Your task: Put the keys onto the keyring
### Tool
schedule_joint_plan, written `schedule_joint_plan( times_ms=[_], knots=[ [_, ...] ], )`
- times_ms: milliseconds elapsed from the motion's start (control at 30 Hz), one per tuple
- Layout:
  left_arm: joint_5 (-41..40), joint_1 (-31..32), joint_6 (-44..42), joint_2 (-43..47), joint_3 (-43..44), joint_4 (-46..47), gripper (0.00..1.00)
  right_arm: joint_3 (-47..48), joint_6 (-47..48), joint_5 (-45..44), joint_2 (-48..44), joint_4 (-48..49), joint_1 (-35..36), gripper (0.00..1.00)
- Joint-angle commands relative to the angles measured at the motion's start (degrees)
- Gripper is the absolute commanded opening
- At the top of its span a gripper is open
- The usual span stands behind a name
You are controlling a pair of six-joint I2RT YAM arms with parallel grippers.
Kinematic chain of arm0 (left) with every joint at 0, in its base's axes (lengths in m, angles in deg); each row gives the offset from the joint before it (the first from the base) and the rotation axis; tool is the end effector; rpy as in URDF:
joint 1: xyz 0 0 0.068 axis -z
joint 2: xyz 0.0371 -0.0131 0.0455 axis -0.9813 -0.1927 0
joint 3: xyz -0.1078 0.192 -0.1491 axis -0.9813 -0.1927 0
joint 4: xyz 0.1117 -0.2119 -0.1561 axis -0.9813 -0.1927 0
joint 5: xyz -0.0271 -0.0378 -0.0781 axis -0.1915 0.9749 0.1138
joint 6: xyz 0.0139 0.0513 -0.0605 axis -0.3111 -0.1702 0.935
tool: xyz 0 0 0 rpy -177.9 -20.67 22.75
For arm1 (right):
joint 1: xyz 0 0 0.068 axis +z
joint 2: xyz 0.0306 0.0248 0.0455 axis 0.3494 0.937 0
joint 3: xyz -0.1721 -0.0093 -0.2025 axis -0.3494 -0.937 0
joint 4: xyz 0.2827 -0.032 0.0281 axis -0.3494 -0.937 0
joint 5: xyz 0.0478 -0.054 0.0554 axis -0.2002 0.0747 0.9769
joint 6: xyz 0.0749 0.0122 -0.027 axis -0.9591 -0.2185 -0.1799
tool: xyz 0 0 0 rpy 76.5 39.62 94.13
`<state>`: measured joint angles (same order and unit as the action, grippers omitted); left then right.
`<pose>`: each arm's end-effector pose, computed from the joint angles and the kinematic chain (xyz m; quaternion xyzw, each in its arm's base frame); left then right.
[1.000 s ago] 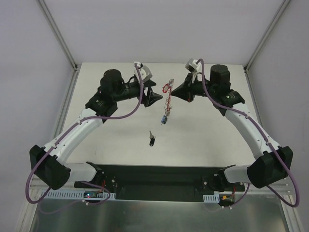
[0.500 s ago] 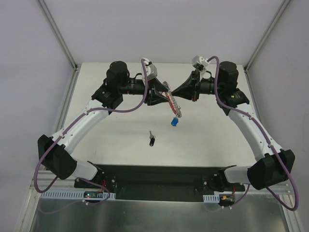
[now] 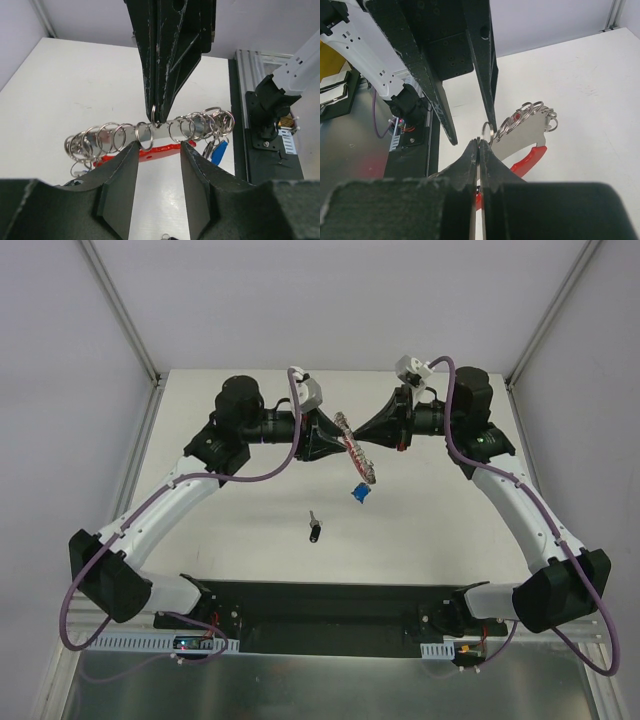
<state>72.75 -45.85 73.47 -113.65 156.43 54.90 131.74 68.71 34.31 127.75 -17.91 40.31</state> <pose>0.2695 -0.2416 0.4086 0.4983 0.4956 -0.4655 0.5379 0.2898 0.1728 0.4069 -0.5356 0.4675 0.4326 0.5545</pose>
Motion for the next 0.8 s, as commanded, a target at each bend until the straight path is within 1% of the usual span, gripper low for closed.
schedule_joint_plan(
  times_ms=[0,100,200,233,367,533,767],
  knots=[
    [-7.01,0.36,-1.81,6.97,-2.78,2.04,0.39,2.2,-0.51,2.36,-0.75,4.61,0.27,0.01],
    [-7.91,0.36,-1.81,8.74,-4.36,2.04,0.39,2.11,-0.6,2.45,-0.84,4.61,0.62,0.01],
    [-5.71,0.54,-0.06,8.56,-4.54,2.04,0.38,2.02,-0.78,2.45,-0.67,4.61,0.97,0.01],
    [-5.18,0.89,0.65,8.39,-4.54,2.04,0.36,2.11,-0.78,2.28,-0.66,4.61,1.15,0.01],
    [-5.18,3.17,-0.13,7.77,-5.33,2.04,0.35,2.2,-1.22,1.75,-0.4,4.52,1.5,0.01],
    [-10.79,7.82,-6.53,8.47,-7.87,2.04,0.36,1.94,-1.75,0.96,-0.58,4.52,1.59,0.02],
    [-15.98,10.73,-13.23,9.62,-10.16,2.13,0.36,1.58,-2.1,1.05,-0.84,4.52,1.94,0.01]
  ],
)
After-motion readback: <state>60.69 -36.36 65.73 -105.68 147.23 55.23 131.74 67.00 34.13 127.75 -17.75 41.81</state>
